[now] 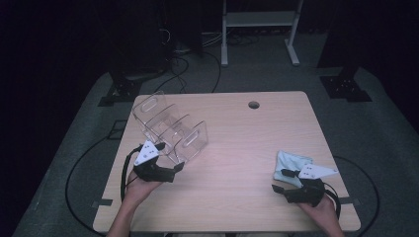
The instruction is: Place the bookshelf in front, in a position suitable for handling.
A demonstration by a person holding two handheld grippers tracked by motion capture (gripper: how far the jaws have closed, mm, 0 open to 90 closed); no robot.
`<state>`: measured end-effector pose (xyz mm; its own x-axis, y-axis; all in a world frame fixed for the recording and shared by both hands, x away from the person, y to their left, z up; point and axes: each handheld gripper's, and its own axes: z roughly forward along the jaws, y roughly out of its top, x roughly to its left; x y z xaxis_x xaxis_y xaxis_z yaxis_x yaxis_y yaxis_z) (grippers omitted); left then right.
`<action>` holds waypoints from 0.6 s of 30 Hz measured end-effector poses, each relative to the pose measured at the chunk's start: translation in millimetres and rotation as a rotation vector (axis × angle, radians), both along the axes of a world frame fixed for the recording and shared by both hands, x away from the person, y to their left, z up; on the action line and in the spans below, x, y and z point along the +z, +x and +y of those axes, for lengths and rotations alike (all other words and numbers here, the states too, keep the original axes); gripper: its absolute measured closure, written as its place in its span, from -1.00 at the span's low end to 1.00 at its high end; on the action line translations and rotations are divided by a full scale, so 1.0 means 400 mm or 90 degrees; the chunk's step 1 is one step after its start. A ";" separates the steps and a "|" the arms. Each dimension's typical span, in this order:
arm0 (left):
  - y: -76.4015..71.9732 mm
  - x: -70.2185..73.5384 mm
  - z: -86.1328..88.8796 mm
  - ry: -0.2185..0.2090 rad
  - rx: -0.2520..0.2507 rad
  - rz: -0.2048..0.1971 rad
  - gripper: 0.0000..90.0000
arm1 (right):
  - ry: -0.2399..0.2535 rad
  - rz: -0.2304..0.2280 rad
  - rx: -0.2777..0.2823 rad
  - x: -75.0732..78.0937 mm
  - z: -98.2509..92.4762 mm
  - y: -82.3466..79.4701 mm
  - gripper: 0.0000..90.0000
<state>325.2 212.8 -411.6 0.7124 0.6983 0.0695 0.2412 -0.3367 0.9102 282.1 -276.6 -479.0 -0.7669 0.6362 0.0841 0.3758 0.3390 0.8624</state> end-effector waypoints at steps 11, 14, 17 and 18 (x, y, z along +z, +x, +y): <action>0.052 0.041 0.028 -0.006 0.011 0.000 -0.96 | 0.003 0.003 0.003 -0.003 -0.001 -0.002 -0.39; 0.072 0.044 0.034 -0.001 0.016 0.006 -0.96 | 0.002 0.004 0.004 -0.003 -0.001 -0.002 -0.39; 0.091 0.045 0.033 0.011 0.014 0.020 -0.96 | 0.004 0.005 0.005 -0.004 -0.001 -0.002 -0.39; 0.097 0.044 0.031 0.013 0.013 0.024 -0.96 | 0.004 0.005 0.005 -0.004 -0.001 -0.002 -0.39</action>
